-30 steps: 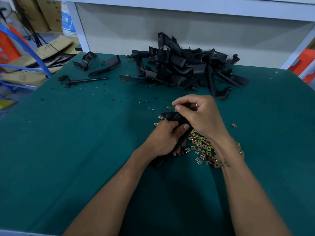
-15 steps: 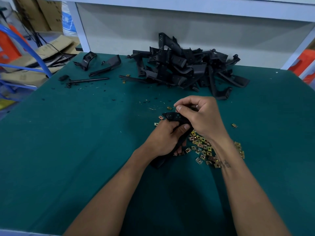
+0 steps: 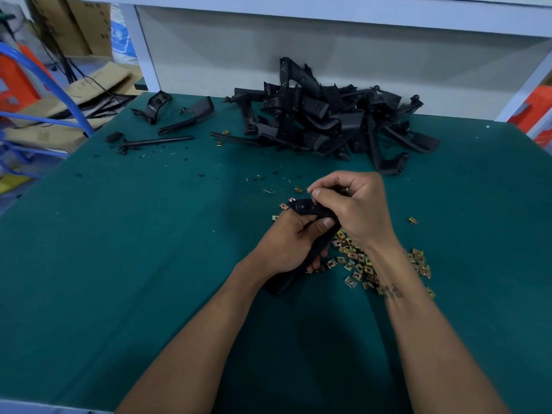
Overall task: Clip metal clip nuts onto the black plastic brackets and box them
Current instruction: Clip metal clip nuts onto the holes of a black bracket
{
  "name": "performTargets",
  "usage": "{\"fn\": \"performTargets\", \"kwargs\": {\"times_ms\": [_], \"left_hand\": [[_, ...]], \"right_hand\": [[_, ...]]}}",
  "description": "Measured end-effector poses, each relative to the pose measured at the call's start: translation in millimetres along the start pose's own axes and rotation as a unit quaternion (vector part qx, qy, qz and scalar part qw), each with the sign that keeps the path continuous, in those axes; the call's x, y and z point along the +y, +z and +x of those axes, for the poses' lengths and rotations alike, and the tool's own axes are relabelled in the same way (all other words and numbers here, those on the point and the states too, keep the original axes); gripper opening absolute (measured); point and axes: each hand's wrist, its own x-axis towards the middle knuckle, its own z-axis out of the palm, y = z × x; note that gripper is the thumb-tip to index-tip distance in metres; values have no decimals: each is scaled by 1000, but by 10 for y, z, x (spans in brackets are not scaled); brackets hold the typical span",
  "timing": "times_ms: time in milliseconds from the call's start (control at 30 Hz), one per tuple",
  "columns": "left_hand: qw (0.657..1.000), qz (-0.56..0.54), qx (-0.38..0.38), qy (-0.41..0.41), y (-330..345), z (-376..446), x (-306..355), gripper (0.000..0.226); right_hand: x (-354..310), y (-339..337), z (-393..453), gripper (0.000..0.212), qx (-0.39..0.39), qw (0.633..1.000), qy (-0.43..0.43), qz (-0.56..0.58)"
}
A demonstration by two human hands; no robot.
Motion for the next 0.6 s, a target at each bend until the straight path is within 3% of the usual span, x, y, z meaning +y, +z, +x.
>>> {"fn": "performTargets", "kwargs": {"times_ms": [167, 333, 600], "left_hand": [[1000, -20, 0, 0, 12, -15, 11, 32], [999, -38, 5, 7, 9, -31, 73, 33], [999, -49, -4, -17, -9, -53, 27, 32]], "right_hand": [[25, 51, -15, 13, 20, 999, -28, -28], [57, 144, -99, 18, 63, 989, -130, -33], [-55, 48, -11, 38, -41, 998, -29, 22]]}}
